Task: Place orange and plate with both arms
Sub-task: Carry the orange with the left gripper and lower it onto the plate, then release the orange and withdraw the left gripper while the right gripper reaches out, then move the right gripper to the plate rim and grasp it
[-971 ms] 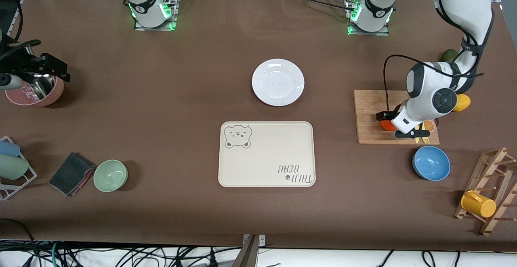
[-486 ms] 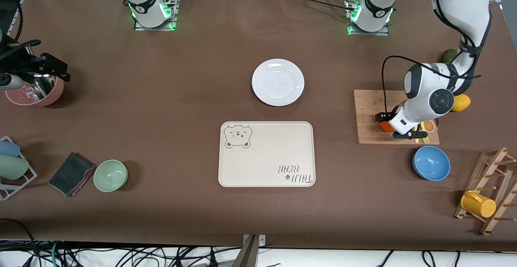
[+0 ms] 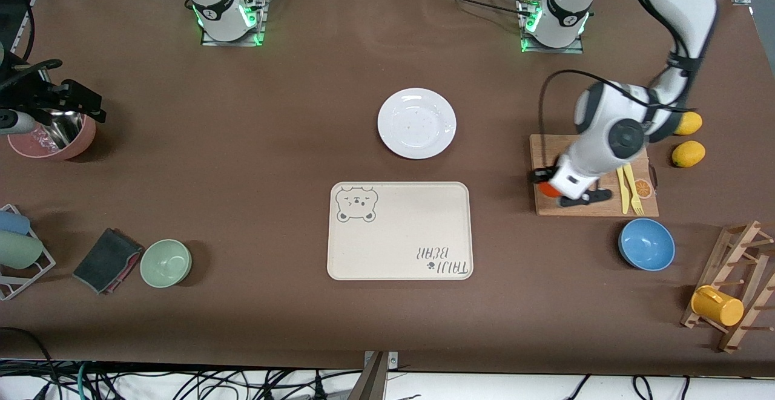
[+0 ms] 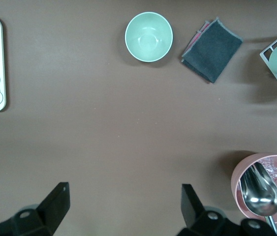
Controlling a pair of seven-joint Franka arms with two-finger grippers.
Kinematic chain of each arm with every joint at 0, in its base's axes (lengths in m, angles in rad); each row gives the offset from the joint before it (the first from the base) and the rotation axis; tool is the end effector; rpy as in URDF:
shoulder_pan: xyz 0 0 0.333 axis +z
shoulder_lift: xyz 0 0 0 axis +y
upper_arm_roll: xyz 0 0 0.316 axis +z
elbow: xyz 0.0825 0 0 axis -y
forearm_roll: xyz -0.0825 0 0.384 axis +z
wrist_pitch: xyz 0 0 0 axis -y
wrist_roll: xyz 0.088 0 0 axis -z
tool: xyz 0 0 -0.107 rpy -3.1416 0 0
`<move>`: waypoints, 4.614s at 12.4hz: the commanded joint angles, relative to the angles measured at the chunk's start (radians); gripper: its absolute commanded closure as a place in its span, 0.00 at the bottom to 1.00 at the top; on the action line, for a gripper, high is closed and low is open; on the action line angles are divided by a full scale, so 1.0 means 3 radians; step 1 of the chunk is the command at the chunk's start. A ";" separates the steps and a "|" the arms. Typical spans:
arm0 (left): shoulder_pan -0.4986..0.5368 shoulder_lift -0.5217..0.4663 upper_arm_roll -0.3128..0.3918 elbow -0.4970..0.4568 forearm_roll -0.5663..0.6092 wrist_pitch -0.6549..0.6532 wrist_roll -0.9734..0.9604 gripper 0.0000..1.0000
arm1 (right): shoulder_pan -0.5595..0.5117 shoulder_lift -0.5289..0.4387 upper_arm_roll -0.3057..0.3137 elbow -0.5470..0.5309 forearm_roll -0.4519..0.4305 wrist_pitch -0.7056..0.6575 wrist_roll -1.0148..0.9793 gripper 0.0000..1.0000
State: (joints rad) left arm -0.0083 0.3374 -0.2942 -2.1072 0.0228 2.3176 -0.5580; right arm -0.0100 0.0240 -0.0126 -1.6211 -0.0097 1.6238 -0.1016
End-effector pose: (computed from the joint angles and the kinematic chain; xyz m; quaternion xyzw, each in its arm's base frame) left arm 0.5419 -0.1674 0.2531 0.9899 0.1240 -0.0677 0.0135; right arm 0.5647 -0.0137 0.5919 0.9991 0.0398 -0.0109 0.0043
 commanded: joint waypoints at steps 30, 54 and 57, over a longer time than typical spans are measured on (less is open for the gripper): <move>0.0864 0.0798 -0.0635 0.2166 0.0343 -0.2336 -0.0106 0.00 | 0.0513 0.0384 0.0247 -0.0129 0.0359 -0.0188 0.0057 0.00; 0.0171 -0.0946 0.0945 0.1558 -0.0322 -0.2515 0.2140 0.00 | 0.1552 0.1765 0.0911 -0.1428 0.4849 0.2784 -0.1916 0.00; 0.0176 -0.0946 0.0945 0.1589 -0.0286 -0.2505 0.2162 0.00 | 0.1638 0.1857 0.0942 -0.1397 0.4849 0.2779 -0.1941 0.11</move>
State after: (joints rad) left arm 0.0404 0.0571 -0.0129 -1.6379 -0.0569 1.5627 0.0536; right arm 0.4658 0.5692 0.2612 -2.0452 1.4194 2.4527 -0.6511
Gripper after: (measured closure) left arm 0.000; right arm 0.031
